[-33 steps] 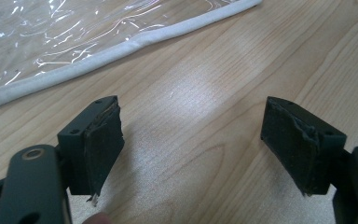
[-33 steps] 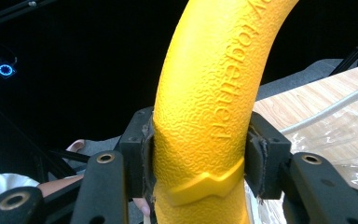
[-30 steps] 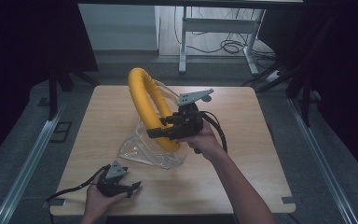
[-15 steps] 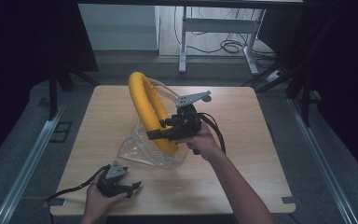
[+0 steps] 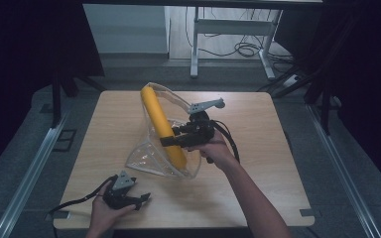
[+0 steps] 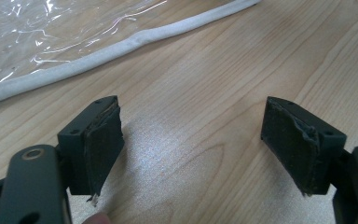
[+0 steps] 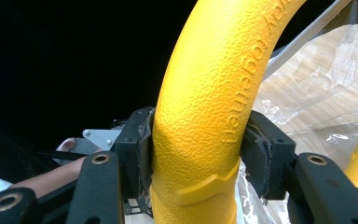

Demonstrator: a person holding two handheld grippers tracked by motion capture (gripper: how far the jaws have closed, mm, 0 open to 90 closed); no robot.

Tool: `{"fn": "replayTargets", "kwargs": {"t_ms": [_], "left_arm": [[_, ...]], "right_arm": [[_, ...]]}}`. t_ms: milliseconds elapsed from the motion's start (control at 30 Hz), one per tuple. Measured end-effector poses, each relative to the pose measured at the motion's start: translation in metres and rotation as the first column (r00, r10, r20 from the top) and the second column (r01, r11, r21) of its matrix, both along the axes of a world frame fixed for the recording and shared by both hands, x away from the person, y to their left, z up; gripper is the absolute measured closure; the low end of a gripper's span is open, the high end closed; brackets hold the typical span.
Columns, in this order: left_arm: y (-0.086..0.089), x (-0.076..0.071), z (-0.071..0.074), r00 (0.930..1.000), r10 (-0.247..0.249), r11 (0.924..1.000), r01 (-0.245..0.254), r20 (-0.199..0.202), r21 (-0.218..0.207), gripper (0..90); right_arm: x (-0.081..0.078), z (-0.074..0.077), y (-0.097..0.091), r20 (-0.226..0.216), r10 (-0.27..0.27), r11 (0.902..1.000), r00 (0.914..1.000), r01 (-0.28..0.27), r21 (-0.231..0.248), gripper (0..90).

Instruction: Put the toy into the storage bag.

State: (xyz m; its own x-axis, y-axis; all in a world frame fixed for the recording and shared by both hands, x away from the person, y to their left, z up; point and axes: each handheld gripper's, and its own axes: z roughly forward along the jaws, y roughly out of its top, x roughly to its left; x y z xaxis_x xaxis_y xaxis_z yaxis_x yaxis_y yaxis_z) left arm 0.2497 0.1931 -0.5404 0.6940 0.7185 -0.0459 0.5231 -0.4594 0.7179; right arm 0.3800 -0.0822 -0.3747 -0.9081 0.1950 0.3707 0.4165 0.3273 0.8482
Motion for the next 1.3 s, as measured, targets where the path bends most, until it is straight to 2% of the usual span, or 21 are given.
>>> {"fn": "replayTargets", "kwargs": {"t_ms": [133,367,533,733,1033,1300], "left_arm": [[0.0,0.0,0.0,1.0,-0.001,1.0,0.001,-0.003,-0.001,20.7],[0.0,0.0,-0.001,1.0,-0.002,1.0,0.002,-0.002,0.003,20.7],[0.0,0.0,-0.001,1.0,-0.001,1.0,0.001,-0.002,-0.001,20.7],[-0.001,0.0,-0.001,1.0,0.0,1.0,0.0,-0.002,-0.003,20.7],[-0.001,0.0,-0.001,1.0,0.0,1.0,0.0,-0.003,-0.002,20.7],[-0.001,0.0,-0.001,1.0,0.001,1.0,-0.001,-0.004,-0.002,20.7]], "right_arm": [[-0.004,0.003,0.001,0.059,-0.023,0.9995,0.998,0.024,-0.018,45.1],[-0.009,0.006,0.0,0.121,-0.077,0.9962,0.9897,0.081,-0.032,39.4],[-0.013,0.007,-0.005,0.134,-0.101,0.9945,0.9858,0.104,-0.013,35.8],[-0.019,0.009,-0.018,0.162,-0.12,0.9928,0.9794,0.118,0.019,35.4],[-0.019,0.008,-0.041,0.17,-0.157,0.9876,0.973,0.154,0.029,36.1],[-0.018,0.002,-0.063,0.195,-0.221,0.9744,0.9555,0.225,0.002,36.3]]}}
